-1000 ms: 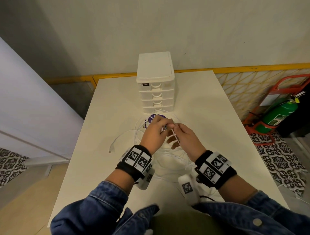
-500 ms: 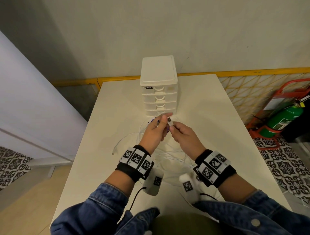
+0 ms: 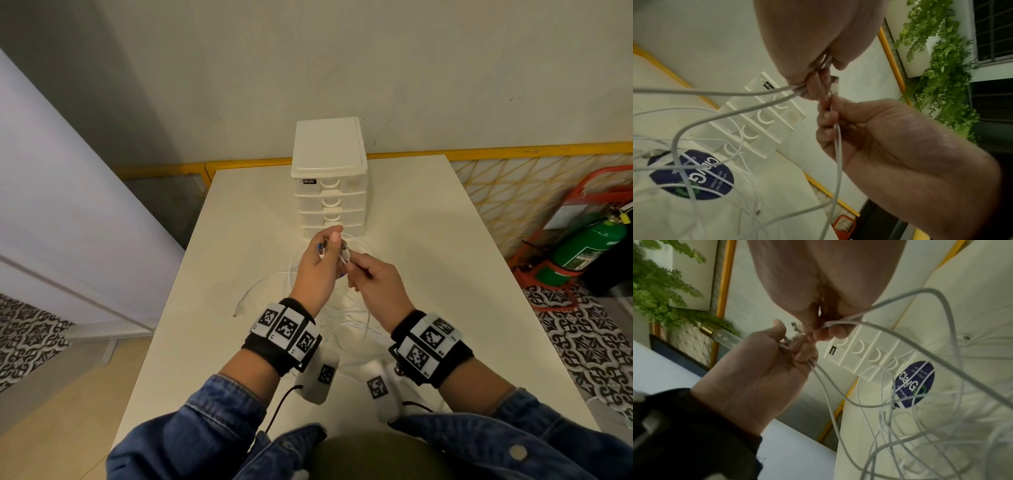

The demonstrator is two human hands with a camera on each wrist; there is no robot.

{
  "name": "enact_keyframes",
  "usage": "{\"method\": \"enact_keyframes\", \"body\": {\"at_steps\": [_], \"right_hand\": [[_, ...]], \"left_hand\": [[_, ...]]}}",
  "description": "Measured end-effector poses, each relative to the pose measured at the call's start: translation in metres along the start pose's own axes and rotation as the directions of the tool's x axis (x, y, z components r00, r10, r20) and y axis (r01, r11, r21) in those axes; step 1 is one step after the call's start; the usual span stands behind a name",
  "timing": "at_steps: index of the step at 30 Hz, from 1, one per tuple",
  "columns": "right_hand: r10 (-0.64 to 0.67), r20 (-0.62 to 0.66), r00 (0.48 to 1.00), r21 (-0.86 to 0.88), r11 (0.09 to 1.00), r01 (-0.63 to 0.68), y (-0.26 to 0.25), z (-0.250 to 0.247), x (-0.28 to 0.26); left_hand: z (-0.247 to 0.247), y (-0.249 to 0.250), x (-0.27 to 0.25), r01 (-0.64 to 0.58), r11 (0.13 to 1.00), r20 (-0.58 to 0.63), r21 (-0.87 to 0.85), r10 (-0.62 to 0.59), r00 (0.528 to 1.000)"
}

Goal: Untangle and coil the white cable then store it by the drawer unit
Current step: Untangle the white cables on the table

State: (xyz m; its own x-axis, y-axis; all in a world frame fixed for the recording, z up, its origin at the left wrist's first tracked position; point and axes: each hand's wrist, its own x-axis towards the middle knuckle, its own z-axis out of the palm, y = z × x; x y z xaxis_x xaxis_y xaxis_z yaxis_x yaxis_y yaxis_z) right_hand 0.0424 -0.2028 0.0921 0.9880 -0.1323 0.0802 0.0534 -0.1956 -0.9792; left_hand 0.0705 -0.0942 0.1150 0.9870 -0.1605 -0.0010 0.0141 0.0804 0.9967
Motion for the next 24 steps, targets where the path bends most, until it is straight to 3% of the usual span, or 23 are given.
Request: {"method": "enact_keyframes", "body": {"at_steps": [5,12,16,24], "right_hand": [[0.035,-0.028,0.999,0.124,0.992,-0.032,-0.001,0.003,-0.001],[0.143,-0.004,0.990,0.192,0.971,-0.140,0.000,0.004,-0.003],[0.108,0.002,0.994,0.173,0.979,-0.107,-0.003,0.008,-0.004],[0.070,0.127,0.989,0.153,0.984,-0.090,0.006,0.008,-0.002]], "left_hand": [[-0.001,0.005,-0.001,0.093,0.995,0.001,-0.033,-0.093,0.996],[0.001,-0.003,-0.005,0.043,0.995,-0.038,0.092,-0.040,0.999],[-0.002,-0.005,-0.005,0.066,0.997,-0.038,0.045,-0.064,0.997],[-0.003,0.007,-0.002,-0.014,0.999,-0.089,0.043,0.018,0.996]]}}
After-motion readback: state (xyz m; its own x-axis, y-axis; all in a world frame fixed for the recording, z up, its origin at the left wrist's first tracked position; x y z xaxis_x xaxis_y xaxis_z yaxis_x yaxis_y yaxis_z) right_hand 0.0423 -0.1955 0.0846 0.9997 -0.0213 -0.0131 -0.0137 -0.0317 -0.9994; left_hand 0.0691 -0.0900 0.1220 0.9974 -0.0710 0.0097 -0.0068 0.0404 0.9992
